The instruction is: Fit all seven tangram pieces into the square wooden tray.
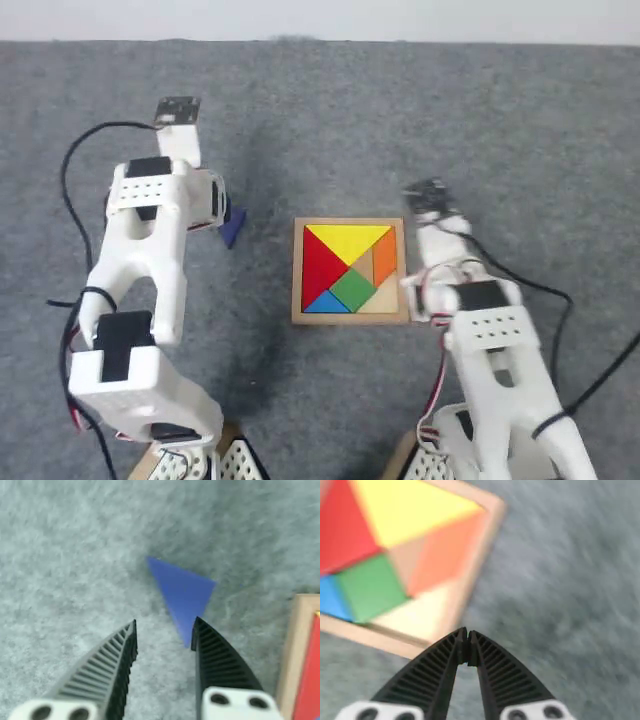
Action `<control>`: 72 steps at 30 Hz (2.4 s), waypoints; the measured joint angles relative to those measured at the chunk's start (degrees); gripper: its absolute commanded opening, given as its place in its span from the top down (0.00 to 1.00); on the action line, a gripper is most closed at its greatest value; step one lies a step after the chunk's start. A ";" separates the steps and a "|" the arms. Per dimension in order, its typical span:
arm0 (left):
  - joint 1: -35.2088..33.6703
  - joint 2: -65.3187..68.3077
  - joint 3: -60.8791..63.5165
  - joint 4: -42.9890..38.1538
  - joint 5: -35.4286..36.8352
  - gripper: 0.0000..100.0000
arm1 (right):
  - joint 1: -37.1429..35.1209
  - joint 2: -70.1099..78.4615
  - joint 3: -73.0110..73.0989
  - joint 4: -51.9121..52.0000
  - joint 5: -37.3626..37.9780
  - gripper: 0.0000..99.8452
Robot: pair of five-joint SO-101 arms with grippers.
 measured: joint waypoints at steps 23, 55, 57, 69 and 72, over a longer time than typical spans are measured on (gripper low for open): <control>7.38 23.12 -21.54 7.91 7.82 0.80 | 4.75 -0.09 4.92 -3.08 1.14 0.99; 0.44 9.49 -20.13 12.13 -0.62 0.83 | 4.57 -0.09 4.92 -3.08 1.14 0.99; 0.44 8.62 -20.13 8.97 -0.97 0.83 | 4.57 -0.09 4.92 -3.08 1.14 0.99; 0.88 22.42 -20.84 1.41 -1.05 0.89 | 4.57 -0.09 4.92 -3.08 1.14 0.99; 0.79 23.82 -23.30 7.12 -1.49 0.89 | 4.57 -0.09 4.92 -3.08 1.14 0.99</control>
